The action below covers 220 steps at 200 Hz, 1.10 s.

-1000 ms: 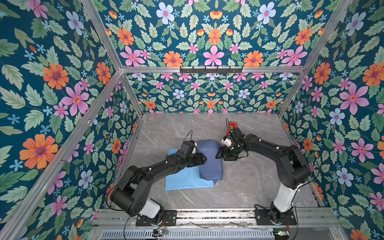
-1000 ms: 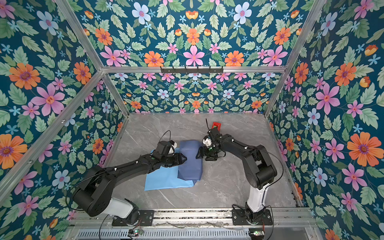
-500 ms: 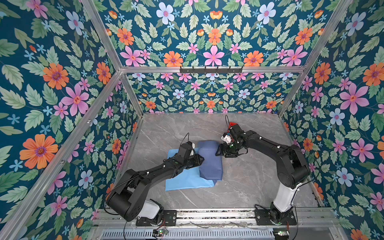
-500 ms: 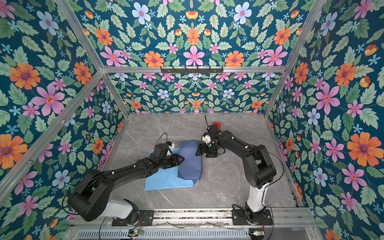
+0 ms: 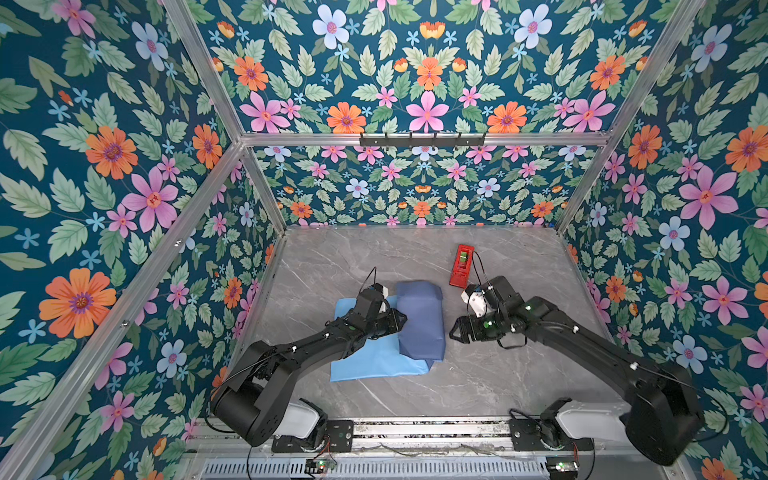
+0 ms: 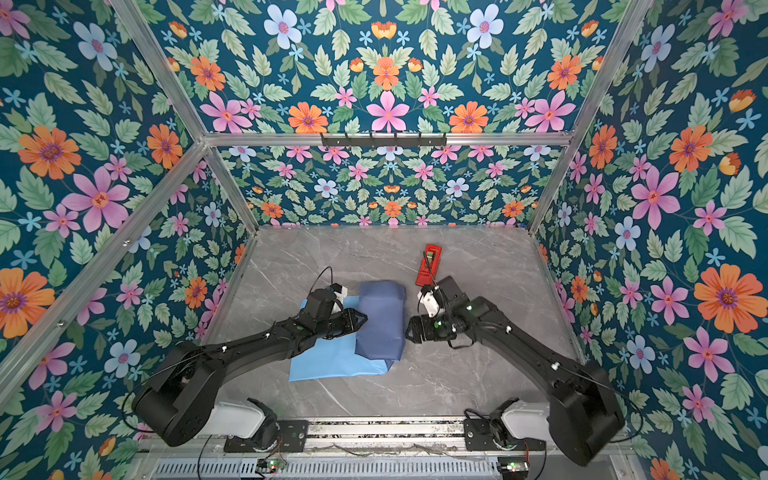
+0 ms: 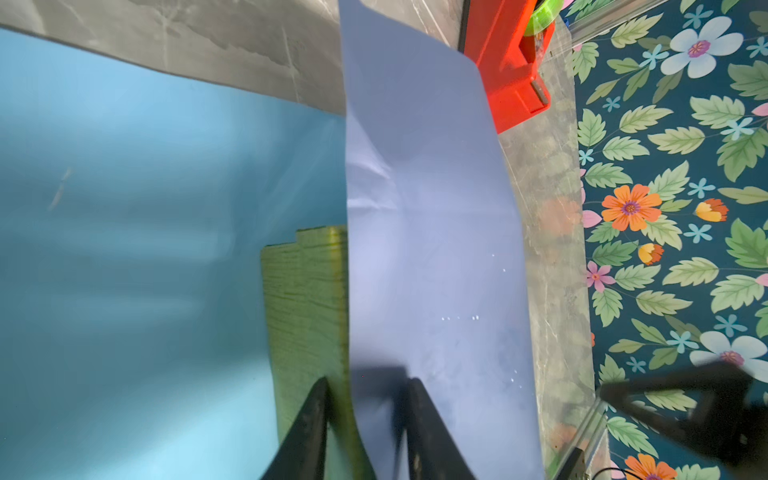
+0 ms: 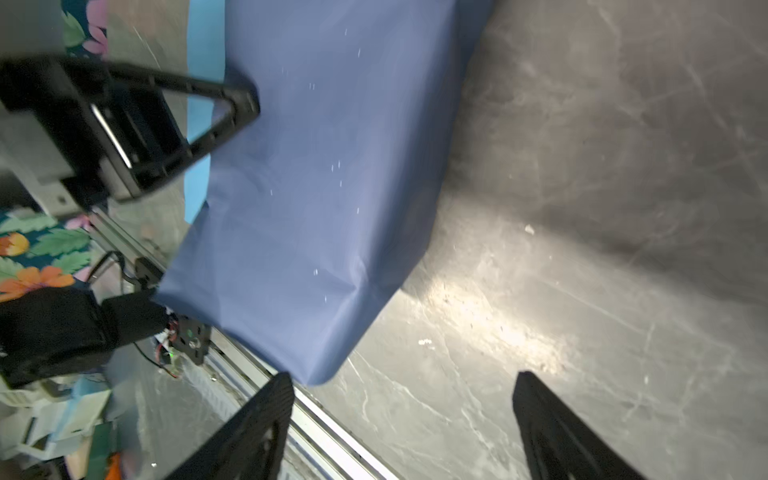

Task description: Wrap the gift box in paper

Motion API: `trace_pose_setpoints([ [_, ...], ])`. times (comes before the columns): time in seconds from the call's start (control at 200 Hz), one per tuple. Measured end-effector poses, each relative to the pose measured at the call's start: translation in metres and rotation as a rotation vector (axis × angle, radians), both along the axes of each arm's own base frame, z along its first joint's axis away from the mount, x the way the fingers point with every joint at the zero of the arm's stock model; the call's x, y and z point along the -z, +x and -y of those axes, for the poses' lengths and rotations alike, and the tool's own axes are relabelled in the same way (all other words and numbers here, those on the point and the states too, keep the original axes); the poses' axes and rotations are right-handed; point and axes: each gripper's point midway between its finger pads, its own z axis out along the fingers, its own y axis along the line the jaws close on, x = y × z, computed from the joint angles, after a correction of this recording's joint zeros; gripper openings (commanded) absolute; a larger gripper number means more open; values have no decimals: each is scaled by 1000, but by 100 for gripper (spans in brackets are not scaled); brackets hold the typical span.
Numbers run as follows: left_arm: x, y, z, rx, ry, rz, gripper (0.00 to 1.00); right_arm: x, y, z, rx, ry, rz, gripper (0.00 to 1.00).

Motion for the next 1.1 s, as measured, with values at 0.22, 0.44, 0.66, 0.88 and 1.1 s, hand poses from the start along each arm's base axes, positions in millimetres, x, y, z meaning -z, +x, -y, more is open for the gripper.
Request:
trace_pose_setpoints([
  [0.22,0,2,0,-1,3,4,27,46,-59,-14,-129,-101,158,87],
  [0.44,0,2,0,0,5,11,27,75,-58,-32,-92,-146,340,90],
  [0.66,0,3,0,1,4,27,27,72,-50,-64,-48,-104,489,90],
  [0.88,0,3,-1,1,3,31,27,68,-28,-58,112,-114,578,88],
  [1.1,0,4,1,3,1,37,26,60,-13,-43,262,-147,625,83],
])
